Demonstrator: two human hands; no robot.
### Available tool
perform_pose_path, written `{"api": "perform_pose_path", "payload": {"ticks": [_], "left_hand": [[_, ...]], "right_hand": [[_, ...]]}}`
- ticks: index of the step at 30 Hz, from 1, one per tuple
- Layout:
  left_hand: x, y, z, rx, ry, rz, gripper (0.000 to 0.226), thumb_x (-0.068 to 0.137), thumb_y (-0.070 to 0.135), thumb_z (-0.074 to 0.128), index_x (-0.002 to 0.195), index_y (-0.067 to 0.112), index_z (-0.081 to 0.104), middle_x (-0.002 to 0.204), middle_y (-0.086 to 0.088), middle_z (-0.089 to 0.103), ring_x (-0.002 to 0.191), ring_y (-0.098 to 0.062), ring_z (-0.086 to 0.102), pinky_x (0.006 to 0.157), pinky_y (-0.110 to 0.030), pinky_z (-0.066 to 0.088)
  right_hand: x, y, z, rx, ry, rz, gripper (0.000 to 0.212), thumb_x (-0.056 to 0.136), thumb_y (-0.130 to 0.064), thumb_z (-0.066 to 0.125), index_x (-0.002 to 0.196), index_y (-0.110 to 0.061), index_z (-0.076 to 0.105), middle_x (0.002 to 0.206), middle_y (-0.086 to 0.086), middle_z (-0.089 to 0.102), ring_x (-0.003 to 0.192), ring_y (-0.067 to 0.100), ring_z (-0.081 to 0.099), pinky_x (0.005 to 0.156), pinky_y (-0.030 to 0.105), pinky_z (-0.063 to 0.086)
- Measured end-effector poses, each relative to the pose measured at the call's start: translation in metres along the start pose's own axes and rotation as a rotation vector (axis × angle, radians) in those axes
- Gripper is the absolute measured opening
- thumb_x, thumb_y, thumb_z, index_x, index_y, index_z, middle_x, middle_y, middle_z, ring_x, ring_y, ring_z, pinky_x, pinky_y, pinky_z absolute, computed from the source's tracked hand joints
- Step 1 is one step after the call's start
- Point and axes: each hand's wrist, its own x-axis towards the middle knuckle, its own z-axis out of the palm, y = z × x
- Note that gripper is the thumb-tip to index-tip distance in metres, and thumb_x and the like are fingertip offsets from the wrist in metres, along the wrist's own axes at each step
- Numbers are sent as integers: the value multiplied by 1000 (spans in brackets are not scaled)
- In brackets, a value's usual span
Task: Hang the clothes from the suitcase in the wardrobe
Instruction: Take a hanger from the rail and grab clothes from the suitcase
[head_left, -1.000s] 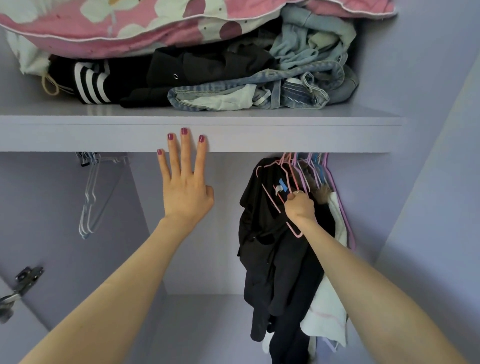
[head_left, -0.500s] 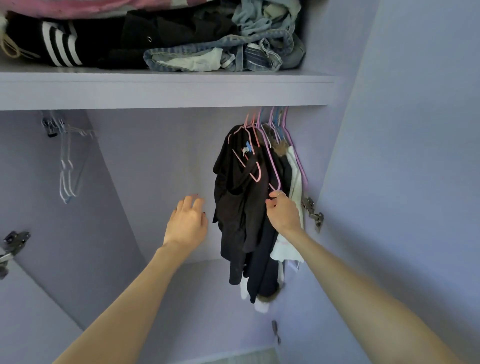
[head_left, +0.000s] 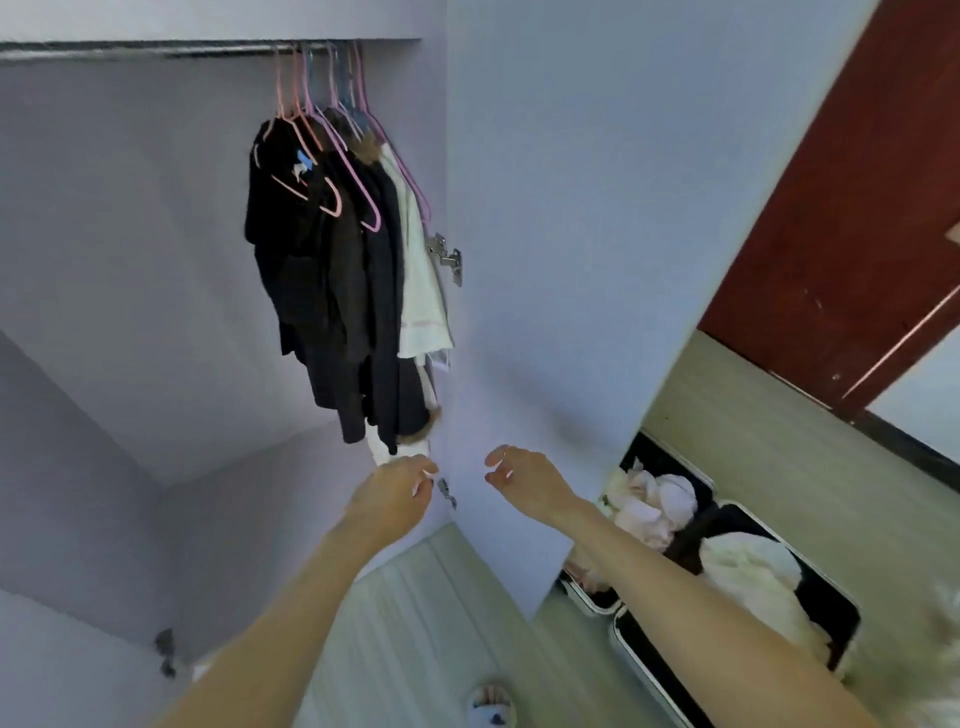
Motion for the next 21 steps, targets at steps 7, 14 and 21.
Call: {"api": "perform_pose_path", "payload": {"ticks": [7, 14, 21], "left_hand": [[6, 63, 82, 39, -283, 232, 26, 96, 17, 44, 117, 16, 59, 110, -2, 63, 97, -18, 59, 97, -32, 42], [23, 173, 184, 54, -566, 378, 26, 95, 16, 42, 115, 19, 59, 92, 0, 57, 83, -20, 56, 75, -31, 46], [83, 280, 303, 109, -624, 367, 28, 95, 11, 41, 117, 7, 59, 113, -11, 63, 102, -28, 58, 87, -37, 45]], "right_hand": [[-67, 106, -27, 55, 52, 270, 10, 95, -19, 46, 103, -16, 52, 102, 8, 60, 104, 25, 57, 80, 27, 38], [-117, 232, -70, 129, 110, 455, 30, 94, -21, 47, 122, -12, 56, 119, 10, 63, 113, 28, 56, 92, 32, 43], [-136, 393, -123, 193, 163, 638, 31, 97, -23, 45, 125, -14, 54, 122, 9, 60, 115, 27, 54, 94, 32, 43]]}}
